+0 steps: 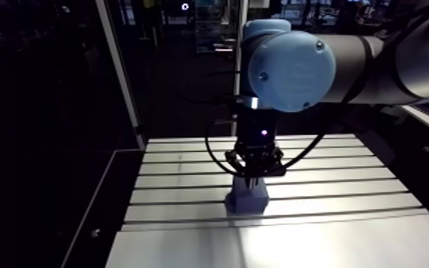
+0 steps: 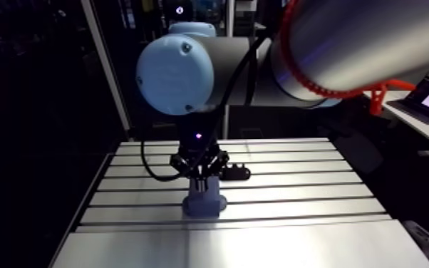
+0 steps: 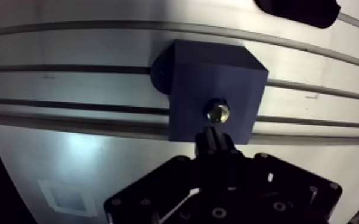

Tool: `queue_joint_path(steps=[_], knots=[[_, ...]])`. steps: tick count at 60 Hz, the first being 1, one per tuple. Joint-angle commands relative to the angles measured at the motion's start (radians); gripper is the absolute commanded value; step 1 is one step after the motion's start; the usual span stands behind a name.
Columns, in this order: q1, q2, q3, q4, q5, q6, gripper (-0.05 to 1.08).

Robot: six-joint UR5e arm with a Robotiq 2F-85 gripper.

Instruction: Pick up the M10 bolt and insert it into the hex recess until seated.

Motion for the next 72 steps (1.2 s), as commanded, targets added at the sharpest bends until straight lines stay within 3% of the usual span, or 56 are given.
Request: queue_joint_path(steps=[1, 72], knots=[[-0.002, 0.007, 0.004, -0.017, 0.0, -0.018, 1.08], [-0.003, 0.025, 0.001, -0.025, -0.001, -0.04, 1.08]])
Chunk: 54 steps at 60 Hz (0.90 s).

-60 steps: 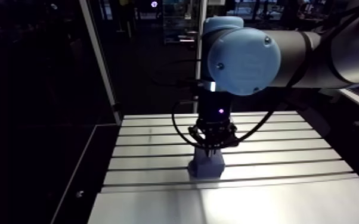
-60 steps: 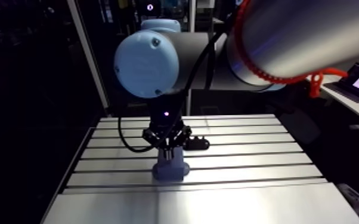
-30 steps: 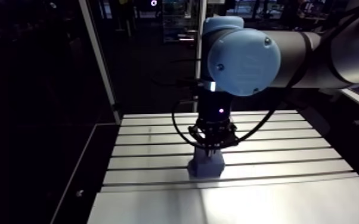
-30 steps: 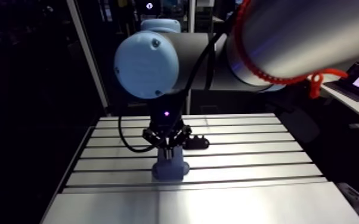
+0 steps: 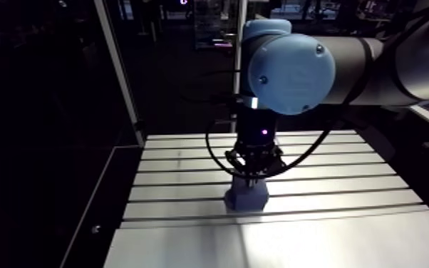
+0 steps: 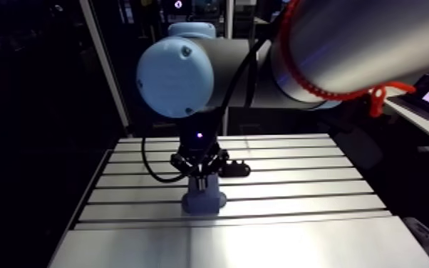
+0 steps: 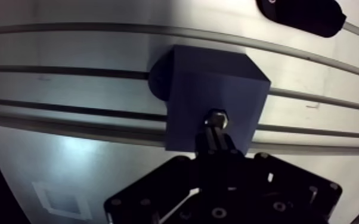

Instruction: Pick up the M10 bolt and insert it into the hex recess until seated.

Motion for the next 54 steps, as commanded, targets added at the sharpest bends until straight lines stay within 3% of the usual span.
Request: queue_joint_path(steps=[1, 54], knots=[[0.0, 0.005, -0.002, 0.0, -0.001, -0.007, 1.08], [0.0, 0.012, -0.001, -0.002, 0.001, -0.015, 1.08]])
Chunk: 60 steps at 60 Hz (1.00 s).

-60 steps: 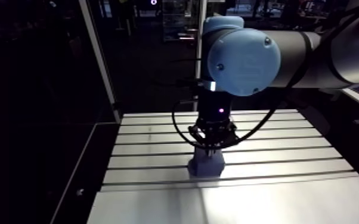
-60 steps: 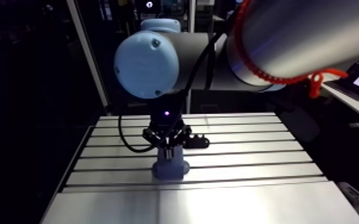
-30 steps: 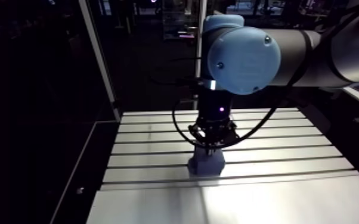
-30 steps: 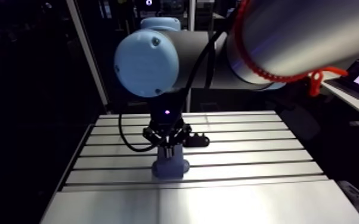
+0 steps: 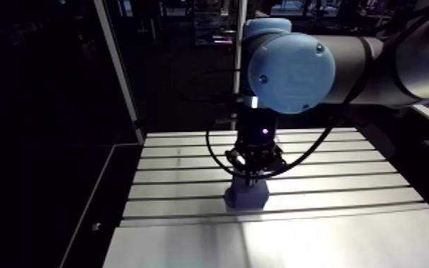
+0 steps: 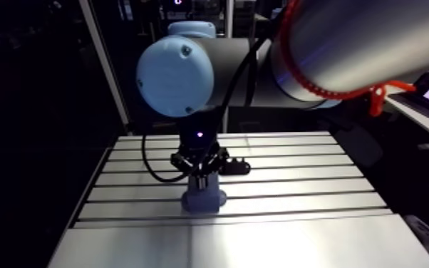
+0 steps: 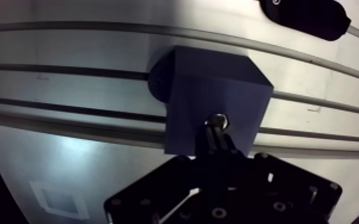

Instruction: Pick up the M10 bolt and insert it into the hex recess until seated.

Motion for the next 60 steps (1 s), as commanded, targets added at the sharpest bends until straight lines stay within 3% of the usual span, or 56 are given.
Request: queue_joint_path(steps=[1, 37, 40, 41, 42, 43, 44, 45, 46, 47, 48, 49, 50, 60], knots=[[0.0, 0.0, 0.0, 0.0, 0.001, 0.0, 1.08], [0.003, -0.017, -0.013, 0.004, 0.006, 0.0, 1.07], [0.003, -0.018, -0.017, 0.006, 0.007, 0.0, 0.99], [0.003, -0.018, -0.02, 0.007, 0.008, 0.0, 0.87], [0.003, -0.018, -0.02, 0.007, 0.008, 0.0, 0.87], [0.004, -0.02, -0.023, 0.01, 0.008, 0.0, 0.67], [0.004, -0.02, -0.023, 0.01, 0.008, 0.0, 0.67], [0.006, -0.023, -0.026, 0.013, 0.008, -0.001, 0.43], [0.006, -0.023, -0.026, 0.013, 0.008, -0.001, 0.43], [0.007, -0.028, -0.029, 0.019, 0.006, -0.003, 0.21], [0.007, -0.028, -0.029, 0.019, 0.006, -0.003, 0.21], [0.009, -0.036, -0.035, 0.025, 0.003, -0.003, 0.08], [0.009, -0.041, -0.04, 0.031, 0.003, -0.003, 0.02], [0.011, -0.059, -0.073, 0.077, 0.003, -0.003, 0.01]])
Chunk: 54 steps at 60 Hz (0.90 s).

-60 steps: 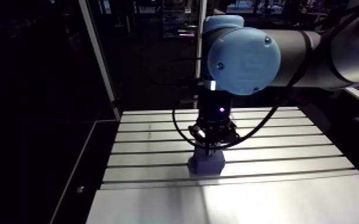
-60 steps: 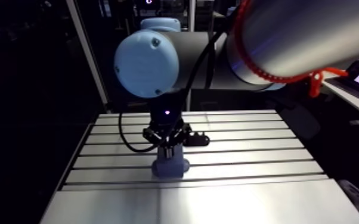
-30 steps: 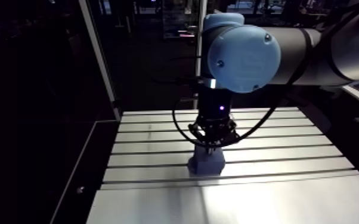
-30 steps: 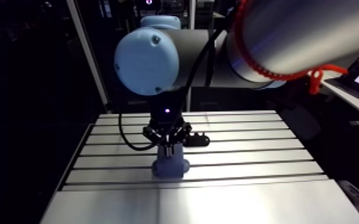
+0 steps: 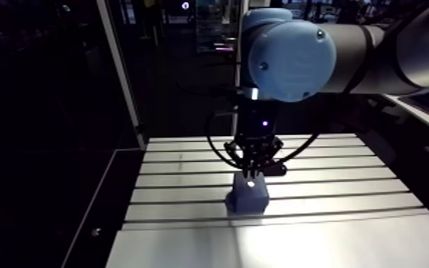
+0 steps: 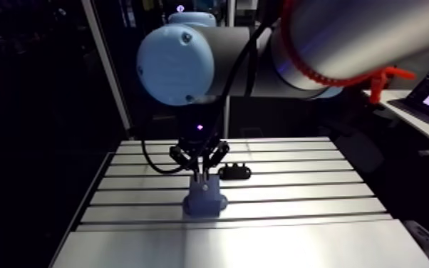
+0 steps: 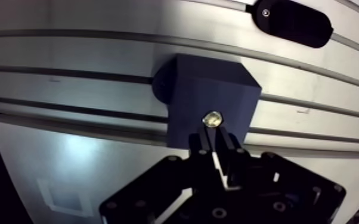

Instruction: Pick up the M10 bolt and insert it into the hex recess until seated.

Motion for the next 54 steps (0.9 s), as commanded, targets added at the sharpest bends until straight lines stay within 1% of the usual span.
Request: queue_joint_path(steps=[1, 7, 10, 12, 20, 27, 33, 40, 41, 42, 44, 46, 48, 54], knots=[[0.003, -0.026, -0.037, 0.05, -0.002, -0.001, 0.01], [0.007, -0.04, -0.085, 0.135, -0.003, 0.012, 0.01], [0.007, -0.047, -0.099, 0.155, -0.002, 0.015, 0.01], [0.008, -0.056, -0.126, 0.189, -0.002, 0.022, 0.01], [0.007, -0.069, -0.182, 0.265, 0.0, 0.041, 0.01], [0.007, -0.08, -0.21, 0.306, 0.003, 0.05, 0.01], [0.008, -0.098, -0.239, 0.344, 0.01, 0.054, 0.01], [0.008, -0.104, -0.268, 0.367, 0.011, 0.056, 0.01], [0.008, -0.104, -0.285, 0.382, 0.011, 0.057, 0.01], [0.008, -0.104, -0.285, 0.382, 0.011, 0.057, 0.01], [0.008, -0.104, -0.318, 0.413, 0.011, 0.06, 0.01], [0.008, -0.104, -0.318, 0.413, 0.011, 0.06, 0.01], [0.011, -0.103, -0.349, 0.434, 0.011, 0.062, 0.01], [0.015, -0.111, -0.381, 0.445, 0.011, 0.06, 0.01]])
